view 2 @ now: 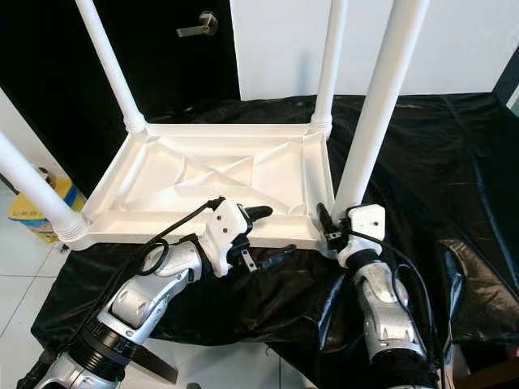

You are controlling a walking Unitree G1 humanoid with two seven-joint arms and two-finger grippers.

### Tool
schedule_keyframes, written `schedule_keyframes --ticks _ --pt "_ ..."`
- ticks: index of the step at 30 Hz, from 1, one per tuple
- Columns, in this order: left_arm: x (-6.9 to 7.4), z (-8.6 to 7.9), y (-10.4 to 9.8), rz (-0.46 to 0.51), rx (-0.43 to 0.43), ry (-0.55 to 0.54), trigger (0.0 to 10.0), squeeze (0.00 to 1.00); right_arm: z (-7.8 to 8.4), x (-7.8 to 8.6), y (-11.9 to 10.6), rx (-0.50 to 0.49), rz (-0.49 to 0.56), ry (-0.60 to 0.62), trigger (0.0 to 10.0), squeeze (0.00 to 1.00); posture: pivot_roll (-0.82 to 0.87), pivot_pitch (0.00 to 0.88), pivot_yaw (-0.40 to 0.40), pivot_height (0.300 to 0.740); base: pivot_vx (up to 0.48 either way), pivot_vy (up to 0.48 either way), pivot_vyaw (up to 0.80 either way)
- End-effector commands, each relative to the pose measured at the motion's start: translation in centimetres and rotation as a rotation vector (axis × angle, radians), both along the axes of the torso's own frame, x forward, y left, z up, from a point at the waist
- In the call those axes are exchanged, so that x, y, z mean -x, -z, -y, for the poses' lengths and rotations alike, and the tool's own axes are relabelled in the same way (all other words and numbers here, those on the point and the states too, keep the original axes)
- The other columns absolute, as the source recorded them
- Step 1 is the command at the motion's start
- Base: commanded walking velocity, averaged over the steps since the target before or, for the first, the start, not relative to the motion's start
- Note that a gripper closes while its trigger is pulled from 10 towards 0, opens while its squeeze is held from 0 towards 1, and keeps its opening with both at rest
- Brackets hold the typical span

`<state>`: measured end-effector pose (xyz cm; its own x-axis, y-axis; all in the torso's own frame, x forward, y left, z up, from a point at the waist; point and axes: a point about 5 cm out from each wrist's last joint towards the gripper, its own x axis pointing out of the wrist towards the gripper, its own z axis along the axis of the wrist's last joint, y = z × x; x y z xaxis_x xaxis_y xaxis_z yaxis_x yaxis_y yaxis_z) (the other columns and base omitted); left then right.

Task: Building children table

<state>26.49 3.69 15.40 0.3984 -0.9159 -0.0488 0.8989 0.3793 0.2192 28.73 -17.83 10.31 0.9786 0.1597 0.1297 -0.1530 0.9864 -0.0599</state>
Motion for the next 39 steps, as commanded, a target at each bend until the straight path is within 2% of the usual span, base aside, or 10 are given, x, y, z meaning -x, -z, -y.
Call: schedule_keyframes --ticks 1,6,8,10,13,21,22,23,38,39 --pt "-0.2 -0.1 0.0 0.003 -0.013 -0.007 10.0 0.0 -0.7 0.5 2.1 -0.02 -0.107 0.029 10.0 0.0 -0.06 0.0 0.042 0.74 0.0 0.0 0.0" --pt "0.2 0.0 0.0 0.005 -0.016 0.0 10.0 0.0 -1.6 0.5 2.7 -0.069 -0.143 0.18 10.0 0.0 -0.05 0.006 0.039 0.74 0.0 0.0 0.0" --pt "0.2 -0.3 -0.1 0.01 -0.022 -0.005 10.0 0.0 -2.7 0.7 2.6 -0.119 -0.129 0.238 10.0 0.0 -0.04 0.012 0.036 0.74 0.0 0.0 0.0" --pt "0.2 -0.3 -0.1 0.01 -0.022 -0.005 10.0 0.0 -2.7 0.7 2.6 -0.119 -0.129 0.238 10.0 0.0 -0.04 0.012 0.036 0.74 0.0 0.0 0.0" --pt "-0.2 -0.4 -0.3 0.004 -0.001 -0.041 10.0 0.0 -4.6 1.2 1.9 -0.135 -0.099 0.218 10.0 0.0 -0.05 0.028 0.046 0.74 0.0 0.0 0.0" --pt "-0.1 0.0 -0.4 0.001 0.011 -0.028 10.0 0.0 -4.4 1.5 1.8 -0.142 -0.097 0.225 10.0 0.0 -0.07 0.03 0.052 0.74 0.0 0.0 0.0" --pt "-0.1 0.1 -0.4 0.001 0.012 -0.024 10.0 0.0 -4.3 1.5 1.7 -0.142 -0.091 0.228 10.0 0.22 -0.07 0.029 0.053 0.74 0.0 0.0 0.0" --pt "-0.1 0.1 -0.5 0.0 0.015 -0.027 10.0 0.0 -4.4 1.5 1.5 -0.139 -0.082 0.228 10.0 1.0 -0.07 0.026 0.05 0.74 0.0 0.0 0.0" --pt "-0.1 0.0 -0.6 0.01 0.024 -0.048 10.0 0.0 -4.4 1.6 0.3 -0.123 -0.027 0.164 10.0 1.0 -0.06 0.018 0.025 0.74 0.0 0.0 0.0" --pt "-0.1 0.0 -0.5 0.014 0.027 -0.052 10.0 0.0 -3.4 1.6 -0.2 -0.118 -0.009 0.116 10.0 0.0 -0.06 0.015 0.016 0.74 0.0 0.0 0.0"
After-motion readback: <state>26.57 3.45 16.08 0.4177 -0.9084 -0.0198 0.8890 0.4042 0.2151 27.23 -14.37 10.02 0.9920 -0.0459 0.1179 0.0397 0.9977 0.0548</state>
